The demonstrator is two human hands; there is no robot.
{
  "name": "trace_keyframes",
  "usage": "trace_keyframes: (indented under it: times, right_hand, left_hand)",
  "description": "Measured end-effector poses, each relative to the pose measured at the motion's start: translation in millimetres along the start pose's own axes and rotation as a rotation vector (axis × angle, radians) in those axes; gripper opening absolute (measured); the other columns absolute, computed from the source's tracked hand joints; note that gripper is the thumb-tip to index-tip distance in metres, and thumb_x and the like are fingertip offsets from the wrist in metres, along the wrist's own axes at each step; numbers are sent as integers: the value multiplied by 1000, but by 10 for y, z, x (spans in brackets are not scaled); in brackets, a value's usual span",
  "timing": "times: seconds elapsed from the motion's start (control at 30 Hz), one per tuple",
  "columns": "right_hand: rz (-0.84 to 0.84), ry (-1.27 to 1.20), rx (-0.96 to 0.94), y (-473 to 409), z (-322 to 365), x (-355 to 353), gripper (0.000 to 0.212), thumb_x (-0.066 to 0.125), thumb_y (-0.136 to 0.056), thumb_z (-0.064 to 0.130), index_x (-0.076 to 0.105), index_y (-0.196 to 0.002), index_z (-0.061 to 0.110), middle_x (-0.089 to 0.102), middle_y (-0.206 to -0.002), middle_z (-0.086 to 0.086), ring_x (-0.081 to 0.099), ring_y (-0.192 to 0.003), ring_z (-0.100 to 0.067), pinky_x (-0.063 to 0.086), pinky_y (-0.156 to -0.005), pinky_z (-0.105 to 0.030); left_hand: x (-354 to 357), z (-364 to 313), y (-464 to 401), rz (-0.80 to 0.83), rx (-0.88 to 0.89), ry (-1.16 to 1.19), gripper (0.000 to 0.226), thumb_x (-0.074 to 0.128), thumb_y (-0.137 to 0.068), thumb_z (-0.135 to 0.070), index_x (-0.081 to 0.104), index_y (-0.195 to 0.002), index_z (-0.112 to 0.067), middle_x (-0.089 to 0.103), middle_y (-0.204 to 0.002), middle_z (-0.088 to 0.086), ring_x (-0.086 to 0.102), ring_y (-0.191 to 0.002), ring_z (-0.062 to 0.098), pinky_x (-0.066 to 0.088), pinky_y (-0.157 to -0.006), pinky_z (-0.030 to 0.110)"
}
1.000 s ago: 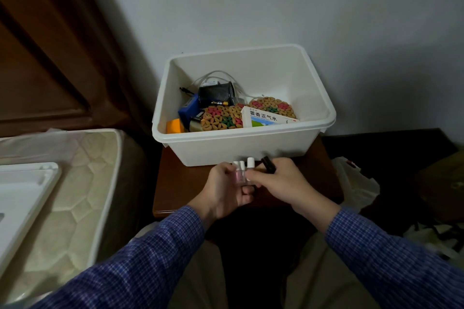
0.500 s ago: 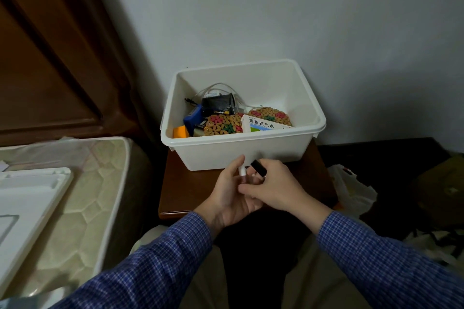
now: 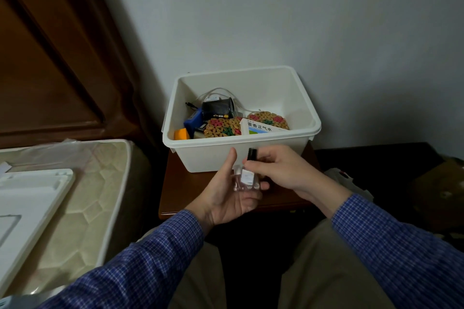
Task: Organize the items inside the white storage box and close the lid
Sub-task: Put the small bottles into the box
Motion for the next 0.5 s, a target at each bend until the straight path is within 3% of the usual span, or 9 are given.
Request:
trace_keyframes:
  times: [0.07, 0.13, 0.2, 0.27, 0.37, 0.43, 0.5]
  right_hand:
    - [70, 56, -7, -15, 33, -24, 11, 71, -92, 15, 77, -83, 17, 74, -78, -12, 62, -68, -36, 52, -69, -46]
    - [137, 102, -27, -27, 69, -60, 9, 74, -89, 13, 75, -89, 22, 72, -76, -10, 64, -66, -26, 54, -66, -41]
    - [164, 209, -34, -45, 91, -112, 17, 77, -86, 17, 72, -101, 21, 72, -83, -13, 66, -69, -19, 57, -74, -42]
    - [191, 279, -38, -57, 93, -133, 23, 79, -83, 21, 70, -104, 21, 73, -77, -11, 68, -68, -20, 56, -72, -37]
    - [234, 322, -59, -59, 92, -124, 22, 78, -84, 20, 68, -104, 21, 72, -64, 4, 69, -60, -18, 54, -62, -27]
    - [271, 321, -65, -81, 57, -147, 26, 77, -86, 16, 68, -110, 20, 69, -65, 22, 66, -56, -8, 49, -57, -19]
    - [295, 327, -62, -99, 12, -190, 32, 77, -86, 16, 69, -116, 24, 68, -64, 24, 63, -56, -3, 46, -56, -15]
  left_hand:
    - [12, -8, 53, 74, -19, -38, 74, 76, -75, -62, 59, -112, 0, 58, -99, 15, 39, -63, 8, 27, -49, 15]
    - [21, -21, 112, 144, -42, -99, 54, 83, -78, -37, 58, -107, 1, 55, -98, 13, 38, -60, 4, 28, -47, 12]
    - [37, -41, 151, 156, -71, -178, 37, 82, -79, -15, 59, -103, 0, 51, -95, 12, 38, -58, 3, 29, -44, 11]
    - [48, -60, 163, 121, -89, -236, 23, 73, -82, 0, 59, -101, 0, 51, -91, 10, 39, -57, 2, 29, -43, 11]
    - [90, -80, 168, 68, -92, -301, 16, 56, -89, 6, 59, -100, -4, 56, -84, 8, 39, -54, 2, 29, -42, 10]
    - [116, -82, 161, 38, -83, -346, 17, 56, -87, 7, 59, -97, -7, 54, -84, 9, 39, -53, 4, 32, -42, 11]
    - [128, -80, 152, 2, -60, -381, 18, 58, -83, 7, 58, -93, -8, 52, -83, 10, 43, -55, 6, 37, -44, 12]
Point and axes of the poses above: each hand's wrist, its own y-axis away from the middle knuckle, its own x-axis out of the palm, z = x × y, the point moved 1 cm from there along -y, towards the middle knuckle
